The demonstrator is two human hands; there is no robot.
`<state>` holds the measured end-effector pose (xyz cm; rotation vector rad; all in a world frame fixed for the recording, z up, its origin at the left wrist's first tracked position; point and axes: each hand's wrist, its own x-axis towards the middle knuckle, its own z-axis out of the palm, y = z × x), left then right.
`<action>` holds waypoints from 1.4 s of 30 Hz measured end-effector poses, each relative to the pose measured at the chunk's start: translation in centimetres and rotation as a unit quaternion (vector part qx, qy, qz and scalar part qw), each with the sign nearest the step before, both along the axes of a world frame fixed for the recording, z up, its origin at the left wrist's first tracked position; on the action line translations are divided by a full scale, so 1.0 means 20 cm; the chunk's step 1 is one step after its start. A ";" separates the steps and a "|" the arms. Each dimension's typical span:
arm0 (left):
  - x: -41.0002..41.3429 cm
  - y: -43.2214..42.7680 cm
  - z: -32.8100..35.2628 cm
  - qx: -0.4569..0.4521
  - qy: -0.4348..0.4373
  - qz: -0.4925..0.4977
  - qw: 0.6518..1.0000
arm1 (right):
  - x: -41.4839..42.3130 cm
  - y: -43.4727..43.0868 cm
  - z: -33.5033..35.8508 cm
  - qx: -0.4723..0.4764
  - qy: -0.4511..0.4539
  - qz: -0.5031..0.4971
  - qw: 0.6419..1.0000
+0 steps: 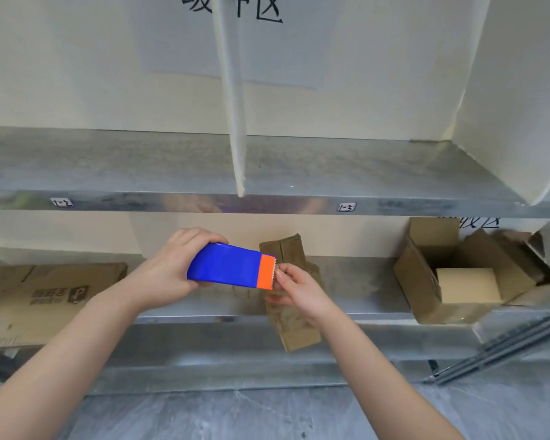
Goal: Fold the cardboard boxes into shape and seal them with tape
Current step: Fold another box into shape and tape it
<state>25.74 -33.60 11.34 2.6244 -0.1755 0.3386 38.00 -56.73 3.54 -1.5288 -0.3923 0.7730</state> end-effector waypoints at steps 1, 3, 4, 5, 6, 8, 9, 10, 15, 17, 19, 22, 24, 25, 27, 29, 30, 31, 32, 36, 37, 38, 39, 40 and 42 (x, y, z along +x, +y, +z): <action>0.00 -0.03 -0.01 0.001 0.002 0.004 1.000 | 0.01 -0.03 -0.01 0.008 0.007 0.004 1.000; 0.01 -0.10 -0.02 0.005 0.003 0.012 1.000 | 0.03 -0.08 -0.02 0.026 0.033 0.003 0.999; 0.01 -0.13 -0.03 0.006 0.003 0.017 1.000 | 0.04 -0.11 -0.03 0.032 0.046 0.001 0.998; 0.02 -0.16 -0.03 0.009 0.004 0.019 1.000 | 0.05 -0.13 -0.04 0.033 0.054 0.000 0.998; 0.03 -0.19 -0.04 0.011 0.004 0.019 1.000 | 0.06 -0.16 -0.05 0.029 0.056 0.002 0.998; 0.05 -0.25 -0.04 0.008 0.007 0.020 1.000 | 0.09 -0.20 -0.07 0.025 0.056 0.005 0.998; 0.06 -0.27 -0.04 0.003 0.012 0.021 1.000 | 0.10 -0.22 -0.08 0.023 0.056 0.003 0.998; 0.07 -0.29 -0.04 -0.001 0.015 0.022 1.000 | 0.11 -0.23 -0.09 0.021 0.055 -0.001 0.998; 0.13 -0.32 -0.06 -0.001 0.031 0.020 0.999 | 0.15 -0.25 -0.11 -0.017 0.017 -0.022 0.999; 0.16 -0.31 -0.08 -0.003 0.039 0.025 0.999 | 0.17 -0.24 -0.12 -0.036 -0.004 -0.040 0.999; 0.18 -0.30 -0.10 0.009 0.042 0.025 0.999 | 0.18 -0.23 -0.11 -0.068 -0.046 -0.077 0.994; 0.20 -0.25 -0.13 0.049 0.045 0.023 0.998 | 0.21 -0.22 -0.08 -0.110 -0.112 -0.138 0.978; 0.22 -0.22 -0.14 0.067 0.045 0.029 0.996 | 0.25 -0.21 -0.05 -0.117 -0.140 -0.157 0.971; 0.23 -0.20 -0.14 0.069 0.046 0.032 0.996 | 0.26 -0.21 -0.05 -0.124 -0.148 -0.159 0.968; 0.24 -0.16 -0.15 0.063 0.051 0.036 0.996 | 0.28 -0.19 -0.04 -0.140 -0.158 -0.155 0.965; 0.23 -0.13 -0.16 0.055 0.054 0.039 0.996 | 0.31 -0.20 -0.03 -0.147 -0.162 -0.159 0.963; 0.21 -0.10 -0.16 0.050 0.055 0.045 0.996 | 0.33 -0.21 -0.03 -0.152 -0.161 -0.167 0.961; 0.20 -0.06 -0.17 0.041 0.055 0.054 0.996 | 0.36 -0.24 -0.03 -0.163 -0.159 -0.177 0.957; 0.18 -0.02 -0.18 0.030 0.055 0.063 0.996 | 0.39 -0.27 -0.03 -0.177 -0.155 -0.188 0.954; 0.12 0.12 -0.25 -0.006 0.090 0.067 0.994 | 0.45 -0.34 -0.10 -0.230 -0.144 -0.190 0.943; 0.11 0.14 -0.28 -0.014 0.105 0.068 0.992 | 0.45 -0.33 -0.12 -0.239 -0.148 -0.185 0.942; 0.10 0.16 -0.31 -0.024 0.116 0.070 0.990 | 0.45 -0.32 -0.13 -0.246 -0.151 -0.181 0.940; 0.10 0.18 -0.34 -0.032 0.122 0.072 0.989 | 0.45 -0.31 -0.14 -0.248 -0.153 -0.180 0.940; 0.10 0.19 -0.36 -0.038 0.127 0.073 0.988 | 0.46 -0.30 -0.15 -0.251 -0.153 -0.178 0.939; 0.11 0.21 -0.39 -0.043 0.138 0.069 0.987 | 0.48 -0.28 -0.16 -0.257 -0.144 -0.177 0.939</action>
